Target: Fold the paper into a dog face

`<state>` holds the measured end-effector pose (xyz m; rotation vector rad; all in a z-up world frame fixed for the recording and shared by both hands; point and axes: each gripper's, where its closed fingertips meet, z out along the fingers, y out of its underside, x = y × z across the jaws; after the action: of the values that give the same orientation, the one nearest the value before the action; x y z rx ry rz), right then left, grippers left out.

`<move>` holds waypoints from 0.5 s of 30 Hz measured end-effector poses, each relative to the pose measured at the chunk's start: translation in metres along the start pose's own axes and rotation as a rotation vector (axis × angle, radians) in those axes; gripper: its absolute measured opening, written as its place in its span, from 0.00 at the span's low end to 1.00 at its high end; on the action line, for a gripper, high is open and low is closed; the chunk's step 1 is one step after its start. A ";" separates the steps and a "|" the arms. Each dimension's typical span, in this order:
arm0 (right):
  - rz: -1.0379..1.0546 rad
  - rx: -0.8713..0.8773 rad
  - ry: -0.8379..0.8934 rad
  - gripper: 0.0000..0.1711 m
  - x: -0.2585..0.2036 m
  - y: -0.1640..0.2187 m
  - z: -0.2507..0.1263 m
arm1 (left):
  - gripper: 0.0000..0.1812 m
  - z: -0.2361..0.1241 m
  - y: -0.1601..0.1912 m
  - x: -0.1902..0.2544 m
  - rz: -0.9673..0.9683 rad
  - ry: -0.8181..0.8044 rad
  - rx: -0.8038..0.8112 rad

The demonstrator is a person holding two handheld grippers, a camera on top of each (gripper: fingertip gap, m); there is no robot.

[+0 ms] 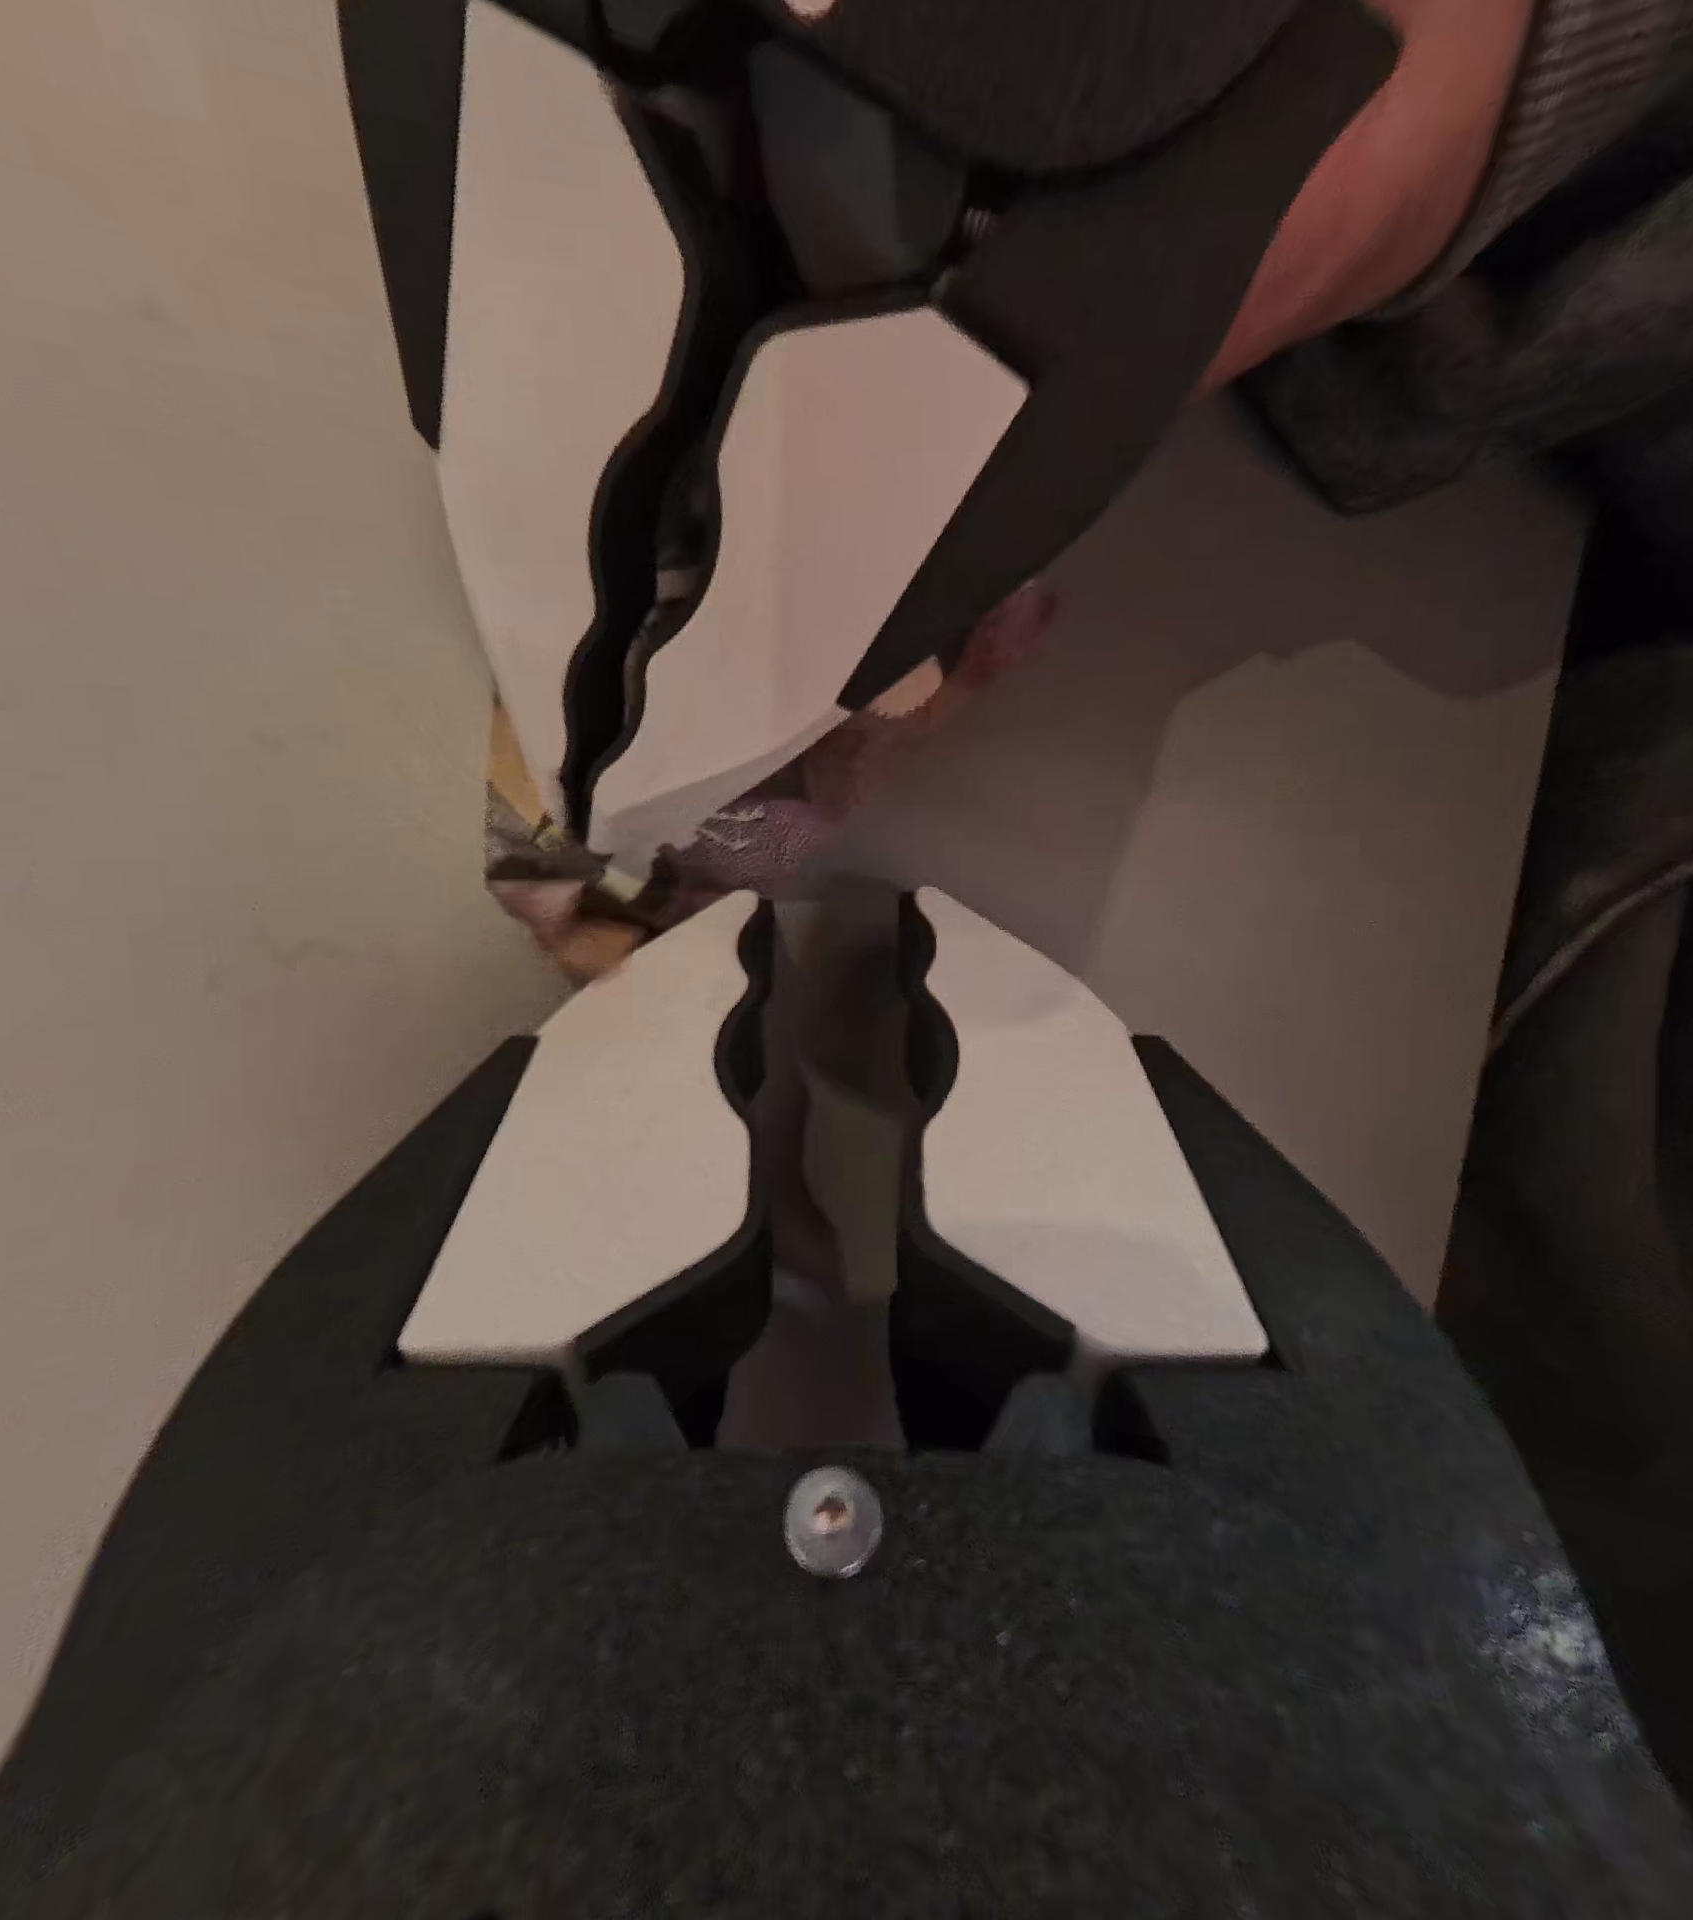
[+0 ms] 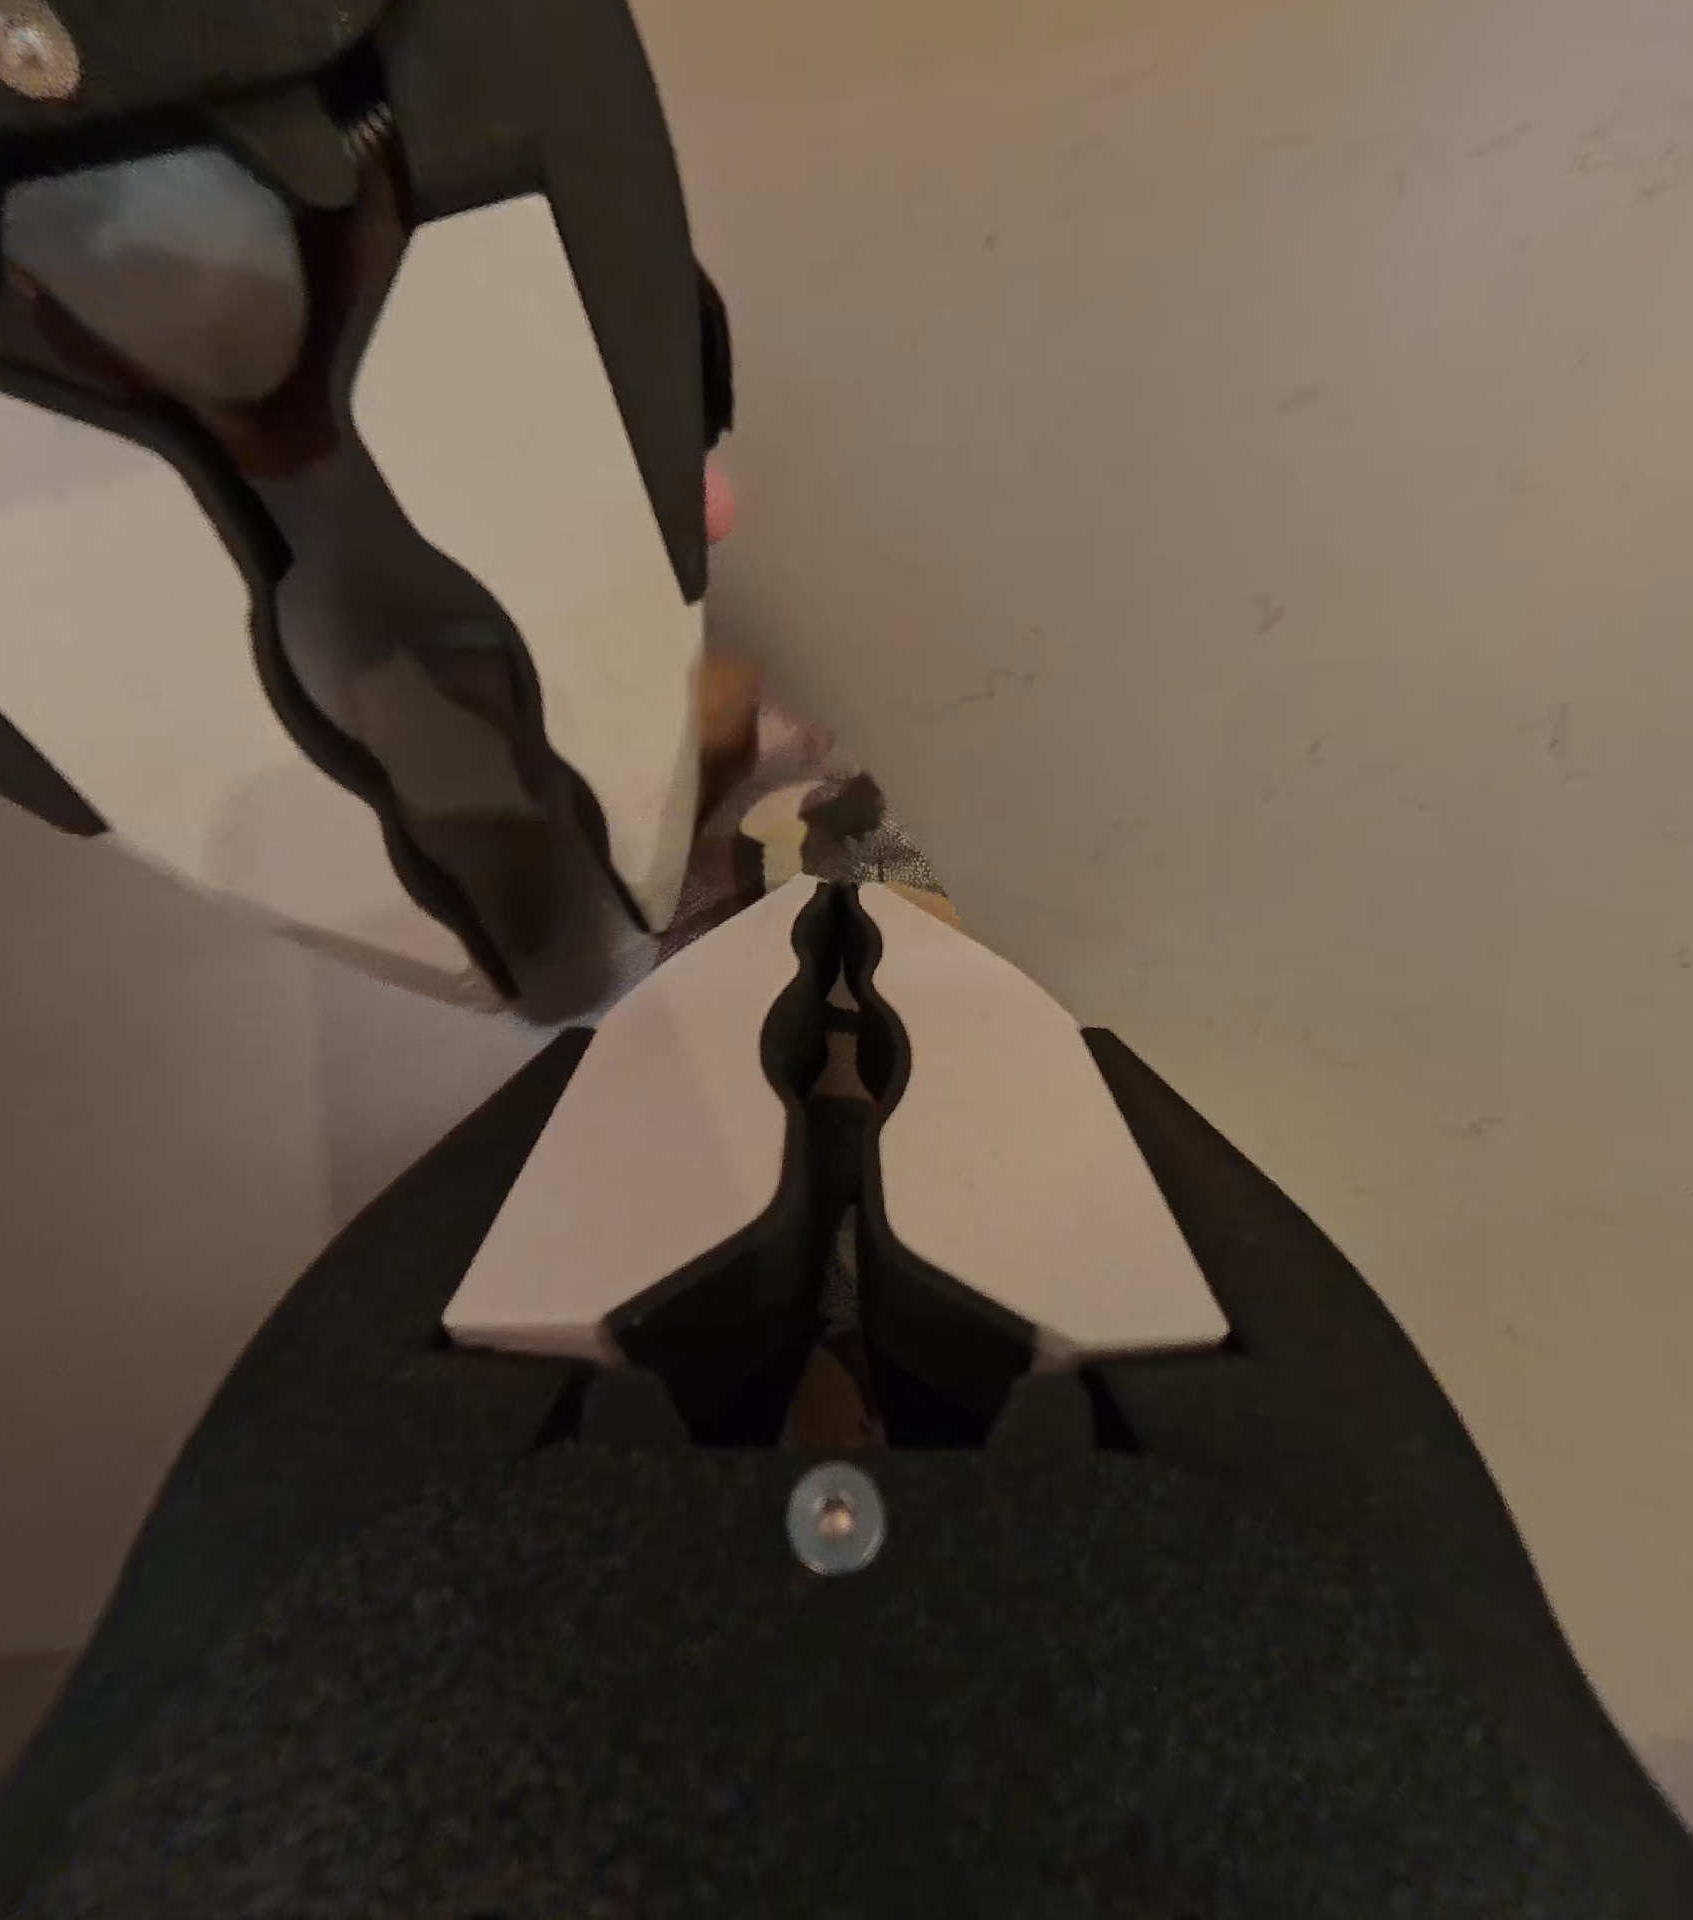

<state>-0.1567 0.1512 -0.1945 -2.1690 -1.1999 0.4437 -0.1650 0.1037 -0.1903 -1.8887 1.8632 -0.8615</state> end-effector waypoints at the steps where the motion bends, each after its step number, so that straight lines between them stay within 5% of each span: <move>1: -0.001 0.000 0.001 0.00 0.000 0.000 0.000 | 0.12 0.000 -0.001 0.003 -0.007 0.015 0.011; 7: 0.002 0.007 -0.007 0.00 0.000 0.000 0.000 | 0.13 -0.016 -0.005 -0.004 -0.101 -0.018 0.089; 15: 0.008 0.023 -0.012 0.00 0.000 0.000 0.000 | 0.29 -0.050 0.017 -0.052 -0.461 -0.213 0.180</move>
<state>-0.1568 0.1515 -0.1945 -2.1552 -1.1873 0.4729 -0.2073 0.1621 -0.1722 -2.2272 1.2027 -0.8855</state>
